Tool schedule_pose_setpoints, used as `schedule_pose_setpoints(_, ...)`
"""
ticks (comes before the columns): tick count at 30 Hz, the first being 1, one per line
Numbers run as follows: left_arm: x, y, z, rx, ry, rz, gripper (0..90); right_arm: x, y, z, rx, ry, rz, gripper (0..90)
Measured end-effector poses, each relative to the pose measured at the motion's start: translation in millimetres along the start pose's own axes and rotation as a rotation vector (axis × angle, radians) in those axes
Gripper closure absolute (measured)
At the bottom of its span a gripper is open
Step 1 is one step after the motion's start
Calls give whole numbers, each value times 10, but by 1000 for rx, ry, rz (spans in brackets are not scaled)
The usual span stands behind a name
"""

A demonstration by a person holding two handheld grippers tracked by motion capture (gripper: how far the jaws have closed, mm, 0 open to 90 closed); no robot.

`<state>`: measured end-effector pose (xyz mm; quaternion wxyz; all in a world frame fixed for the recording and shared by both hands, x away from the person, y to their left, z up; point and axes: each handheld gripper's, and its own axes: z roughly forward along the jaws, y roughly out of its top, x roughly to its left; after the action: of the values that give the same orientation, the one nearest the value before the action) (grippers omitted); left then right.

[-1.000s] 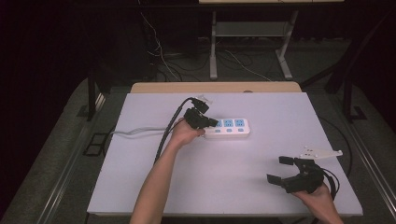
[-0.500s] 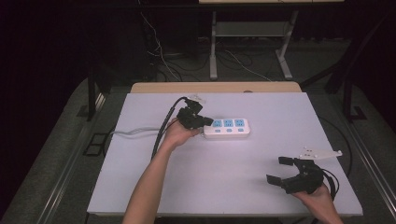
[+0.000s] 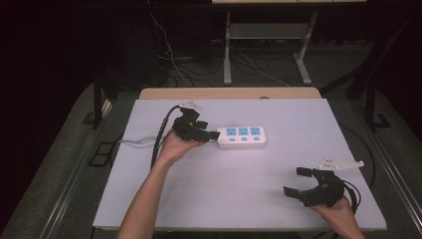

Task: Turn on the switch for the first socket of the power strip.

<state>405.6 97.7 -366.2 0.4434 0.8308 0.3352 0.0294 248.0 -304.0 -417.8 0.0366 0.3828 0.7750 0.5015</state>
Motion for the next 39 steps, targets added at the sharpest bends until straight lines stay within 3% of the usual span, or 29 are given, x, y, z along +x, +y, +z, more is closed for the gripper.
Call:
schedule_pose_setpoints(12,-79,-231,-252,-8,35,-3,0,14,0,25,6,2,-2,1)
schedule_pose_setpoints(28,-215,-589,-546,-68,57,-12,0,24,-1,35,11,0,-2,1)
schedule_pose_setpoints(39,-384,-874,-704,-136,45,-19,0,41,-3,54,18,3,-7,1)
